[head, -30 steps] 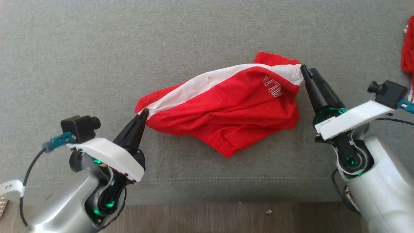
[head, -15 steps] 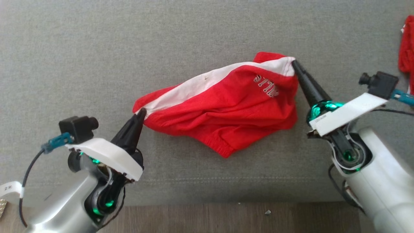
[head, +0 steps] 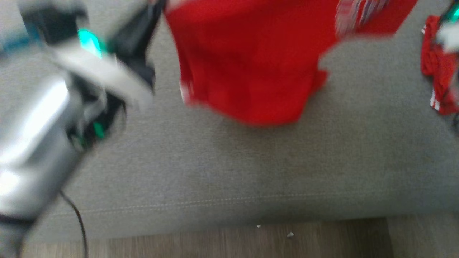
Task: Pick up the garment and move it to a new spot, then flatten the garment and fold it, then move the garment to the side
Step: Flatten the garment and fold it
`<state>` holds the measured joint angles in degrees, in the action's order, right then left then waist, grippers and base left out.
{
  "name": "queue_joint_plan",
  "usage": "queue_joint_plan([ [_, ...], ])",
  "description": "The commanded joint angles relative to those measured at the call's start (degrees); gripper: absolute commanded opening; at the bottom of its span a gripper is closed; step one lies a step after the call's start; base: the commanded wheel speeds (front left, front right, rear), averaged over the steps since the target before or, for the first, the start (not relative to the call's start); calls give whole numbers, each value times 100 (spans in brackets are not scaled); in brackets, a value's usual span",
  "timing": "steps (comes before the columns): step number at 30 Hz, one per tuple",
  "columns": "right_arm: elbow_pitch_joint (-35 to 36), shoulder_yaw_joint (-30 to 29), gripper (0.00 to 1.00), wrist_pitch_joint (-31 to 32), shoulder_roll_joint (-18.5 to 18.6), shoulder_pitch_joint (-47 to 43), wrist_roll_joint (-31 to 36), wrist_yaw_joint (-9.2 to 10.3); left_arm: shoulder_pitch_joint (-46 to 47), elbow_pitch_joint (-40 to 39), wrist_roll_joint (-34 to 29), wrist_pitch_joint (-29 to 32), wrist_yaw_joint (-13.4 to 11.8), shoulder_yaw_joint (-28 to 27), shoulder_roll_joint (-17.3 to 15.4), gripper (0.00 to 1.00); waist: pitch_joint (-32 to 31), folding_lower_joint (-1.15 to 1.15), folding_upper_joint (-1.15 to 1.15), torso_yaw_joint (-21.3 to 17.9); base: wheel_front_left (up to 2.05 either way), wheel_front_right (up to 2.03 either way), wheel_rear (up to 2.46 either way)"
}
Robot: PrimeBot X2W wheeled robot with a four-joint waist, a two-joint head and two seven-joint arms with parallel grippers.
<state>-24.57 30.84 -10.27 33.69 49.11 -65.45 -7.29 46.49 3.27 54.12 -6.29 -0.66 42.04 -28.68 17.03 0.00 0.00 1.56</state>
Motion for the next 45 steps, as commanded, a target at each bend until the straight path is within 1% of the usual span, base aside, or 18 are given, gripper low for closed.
queue_joint_plan([
  [1,-183,-125,0,78,3,610,253,-20,883,23,-313,173,38,-242,-220,0,178,0,0,-145,0,0,0],
  [3,-678,-262,0,122,-187,1374,561,-20,1676,359,-664,325,84,-173,-82,0,335,0,0,-254,0,0,0],
  [5,-1086,-372,0,62,-380,2093,872,-20,2474,789,-1186,286,110,-67,58,0,508,0,0,-344,0,0,0],
  [6,-1086,-372,0,62,-380,2093,872,-20,2474,789,-1186,286,110,-67,58,0,508,0,0,-344,0,0,0],
  [8,-1374,-441,0,-85,-526,2695,1188,-20,3170,1268,-1673,-3,90,-30,229,0,672,0,0,-426,0,0,0],
  [9,-1454,-456,0,-144,-593,2917,1288,-20,3462,1495,-1907,-237,72,-17,307,0,732,0,0,-454,0,0,0],
  [10,-1523,-504,0,-269,-651,3241,1464,-20,3906,1864,-2272,-622,117,22,438,0,844,0,0,-510,0,0,0],
  [12,-1503,-513,0,-314,-660,3314,1534,-20,4051,1986,-2418,-742,142,17,487,0,882,0,0,-528,0,0,0],
  [14,-1366,-491,0,-366,-661,3236,1594,-20,4094,2080,-2561,-847,285,-18,592,0,897,0,0,-539,0,0,0],
  [16,-1078,-381,0,-380,-595,2894,1588,-20,3869,1904,-2687,-865,431,-101,639,0,889,0,0,-522,0,0,0],
  [18,-747,-307,0,-382,-466,2310,1528,-20,3364,1608,-2791,-867,559,-189,625,0,858,0,0,-486,0,0,0],
  [23,-130,-205,0,-343,-172,174,1457,-20,1504,759,-3148,-869,707,-229,471,0,782,0,0,-398,0,0,0],
  [27,68,-364,0,-350,-240,-1494,1337,-20,-255,226,-3056,-870,794,-12,334,0,684,0,0,-386,0,0,0],
  [32,438,-716,0,-327,-286,-2954,1257,-20,-1922,-249,-3226,-870,812,80,64,0,511,0,0,-373,0,0,0],
  [37,1104,-1293,0,-129,-148,-4098,1330,-20,-2803,-522,-3573,-870,814,240,-124,0,296,0,0,-290,0,0,0],
  [41,1934,-1915,0,336,-118,-4980,1614,-20,-3167,-743,-3751,-870,814,252,-325,0,209,0,0,-236,0,0,0],
  [43,2377,-2346,0,588,-231,-5230,1896,-20,-3262,-926,-3575,-870,814,241,-328,0,210,0,0,-208,0,0,0],
  [45,2744,-2726,0,930,-453,-5287,2238,-20,-3220,-1069,-3378,-870,814,290,-343,0,214,0,0,-162,0,0,0],
])
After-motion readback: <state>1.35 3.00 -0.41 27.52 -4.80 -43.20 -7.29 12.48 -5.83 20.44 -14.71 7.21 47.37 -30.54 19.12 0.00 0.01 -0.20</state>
